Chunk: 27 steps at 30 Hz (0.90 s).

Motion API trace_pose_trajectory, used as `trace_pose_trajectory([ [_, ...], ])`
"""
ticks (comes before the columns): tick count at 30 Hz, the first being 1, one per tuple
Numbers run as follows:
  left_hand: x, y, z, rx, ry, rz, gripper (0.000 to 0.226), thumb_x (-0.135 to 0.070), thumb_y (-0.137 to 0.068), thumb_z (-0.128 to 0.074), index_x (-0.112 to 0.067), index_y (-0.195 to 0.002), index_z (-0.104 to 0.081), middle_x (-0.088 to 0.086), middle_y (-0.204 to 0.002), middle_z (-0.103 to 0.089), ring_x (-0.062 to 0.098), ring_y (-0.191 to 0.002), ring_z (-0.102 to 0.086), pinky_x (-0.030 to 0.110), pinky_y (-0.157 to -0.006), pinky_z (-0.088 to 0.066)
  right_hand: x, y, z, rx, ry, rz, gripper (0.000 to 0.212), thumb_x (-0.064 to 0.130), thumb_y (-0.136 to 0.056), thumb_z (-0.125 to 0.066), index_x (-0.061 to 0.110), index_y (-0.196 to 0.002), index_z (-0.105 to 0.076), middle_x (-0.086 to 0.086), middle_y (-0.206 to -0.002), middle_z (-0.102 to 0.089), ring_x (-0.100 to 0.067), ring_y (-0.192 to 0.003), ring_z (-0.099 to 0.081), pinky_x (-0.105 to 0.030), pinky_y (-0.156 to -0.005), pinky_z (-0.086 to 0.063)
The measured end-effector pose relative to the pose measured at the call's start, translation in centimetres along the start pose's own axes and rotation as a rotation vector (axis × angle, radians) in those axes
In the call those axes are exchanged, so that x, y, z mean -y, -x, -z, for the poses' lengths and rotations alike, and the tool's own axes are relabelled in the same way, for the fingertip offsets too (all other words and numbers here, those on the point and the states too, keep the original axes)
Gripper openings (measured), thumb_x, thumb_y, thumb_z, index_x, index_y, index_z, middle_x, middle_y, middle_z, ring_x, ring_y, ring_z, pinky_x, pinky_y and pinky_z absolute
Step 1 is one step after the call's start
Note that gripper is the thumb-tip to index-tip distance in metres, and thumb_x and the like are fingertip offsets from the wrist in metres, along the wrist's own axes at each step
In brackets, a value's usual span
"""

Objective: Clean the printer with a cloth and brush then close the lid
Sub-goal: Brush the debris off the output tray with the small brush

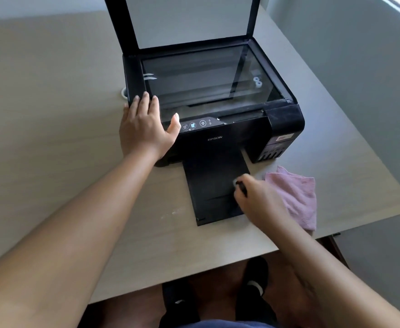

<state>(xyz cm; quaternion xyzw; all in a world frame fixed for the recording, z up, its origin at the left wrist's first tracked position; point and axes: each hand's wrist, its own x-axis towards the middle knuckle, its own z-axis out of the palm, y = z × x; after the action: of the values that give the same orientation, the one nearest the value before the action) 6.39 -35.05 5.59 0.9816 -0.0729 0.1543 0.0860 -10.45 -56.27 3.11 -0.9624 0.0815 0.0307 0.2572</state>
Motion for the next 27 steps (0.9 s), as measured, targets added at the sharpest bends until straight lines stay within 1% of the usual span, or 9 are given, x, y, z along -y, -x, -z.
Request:
trace_pose_trajectory([
  [2,-0.1,-0.1,0.0,-0.008,-0.001,0.002,0.076,-0.059,-0.088,-0.028,-0.009,-0.144,-0.043,0.013,-0.153,-0.037,0.03,-0.142,-0.03,0.044,-0.119,-0.019,0.9,0.3,-0.3,0.274,-0.14,0.094,0.016,0.026,-0.092,-0.056,0.02,-0.102,-0.066,0.006,-0.075,-0.064,-0.014,-0.066,-0.062,-0.031,-0.061,-0.05],
  [6,0.0,0.0,0.1,0.003,0.0,0.008,0.077,-0.059,-0.088,-0.027,-0.009,-0.144,-0.042,0.013,-0.153,-0.036,0.03,-0.142,-0.03,0.044,-0.119,-0.019,0.0,-1.4,-0.3,-0.138,-0.018,-0.083,0.014,0.027,-0.092,-0.053,0.018,-0.098,-0.062,-0.003,-0.077,-0.065,-0.029,-0.075,-0.063,-0.033,-0.061,-0.046],
  [9,-0.1,-0.2,0.0,-0.005,-0.001,0.003,0.077,-0.059,-0.088,-0.028,-0.009,-0.144,-0.043,0.013,-0.153,-0.037,0.03,-0.142,-0.031,0.044,-0.119,-0.019,1.1,-1.3,-0.7,0.298,-0.155,0.141,0.018,0.025,-0.092,-0.058,0.022,-0.107,-0.067,0.006,-0.077,-0.068,-0.013,-0.069,-0.064,-0.027,-0.064,-0.047],
  [13,0.1,0.0,0.0,0.0,-0.01,0.013,0.077,-0.059,-0.088,-0.027,-0.009,-0.144,-0.042,0.012,-0.154,-0.036,0.03,-0.142,-0.03,0.043,-0.119,-0.019,0.1,-2.9,-0.4,-0.116,-0.064,-0.061,0.021,0.027,-0.092,-0.054,0.019,-0.109,-0.065,-0.01,-0.094,-0.072,-0.03,-0.085,-0.066,-0.032,-0.067,-0.048],
  [16,0.1,-0.1,-0.1,-0.013,-0.006,0.006,0.076,-0.059,-0.088,-0.028,-0.009,-0.143,-0.044,0.012,-0.153,-0.037,0.03,-0.142,-0.032,0.043,-0.119,-0.02,1.5,-3.0,-1.1,0.31,-0.16,0.177,0.023,0.028,-0.091,-0.057,0.024,-0.111,-0.066,0.0,-0.091,-0.071,-0.02,-0.08,-0.069,-0.032,-0.069,-0.054],
  [17,0.0,-0.1,-0.1,-0.013,-0.003,0.003,0.076,-0.059,-0.088,-0.029,-0.009,-0.143,-0.044,0.012,-0.153,-0.038,0.03,-0.142,-0.032,0.043,-0.118,-0.02,1.8,-3.4,-1.1,0.297,-0.166,0.159,0.023,0.028,-0.091,-0.057,0.022,-0.112,-0.066,-0.001,-0.091,-0.07,-0.021,-0.08,-0.069,-0.032,-0.069,-0.053],
  [20,0.0,-0.1,0.1,-0.025,0.003,0.007,0.075,-0.058,-0.088,-0.03,-0.009,-0.142,-0.045,0.013,-0.152,-0.039,0.03,-0.141,-0.033,0.044,-0.118,-0.021,0.7,-5.0,-0.5,-0.088,0.089,-0.04,0.024,0.029,-0.094,-0.051,0.016,-0.112,-0.061,-0.012,-0.097,-0.07,-0.036,-0.088,-0.064,-0.034,-0.064,-0.044],
  [24,-0.1,0.0,0.0,-0.023,0.0,-0.001,0.074,-0.057,-0.088,-0.03,-0.009,-0.143,-0.045,0.013,-0.152,-0.039,0.03,-0.141,-0.033,0.043,-0.118,-0.021,2.1,-4.8,-1.2,0.328,-0.101,0.204,0.026,0.031,-0.092,-0.056,0.026,-0.116,-0.064,-0.003,-0.097,-0.072,-0.02,-0.082,-0.066,-0.03,-0.069,-0.053],
  [27,-0.1,0.0,0.1,-0.022,0.0,0.009,0.075,-0.058,-0.088,-0.029,-0.009,-0.142,-0.045,0.012,-0.152,-0.039,0.03,-0.141,-0.033,0.044,-0.118,-0.021,1.0,-6.3,-1.1,-0.067,0.037,0.082,0.027,0.029,-0.093,-0.053,0.023,-0.117,-0.062,-0.008,-0.104,-0.069,-0.034,-0.09,-0.064,-0.038,-0.069,-0.052],
])
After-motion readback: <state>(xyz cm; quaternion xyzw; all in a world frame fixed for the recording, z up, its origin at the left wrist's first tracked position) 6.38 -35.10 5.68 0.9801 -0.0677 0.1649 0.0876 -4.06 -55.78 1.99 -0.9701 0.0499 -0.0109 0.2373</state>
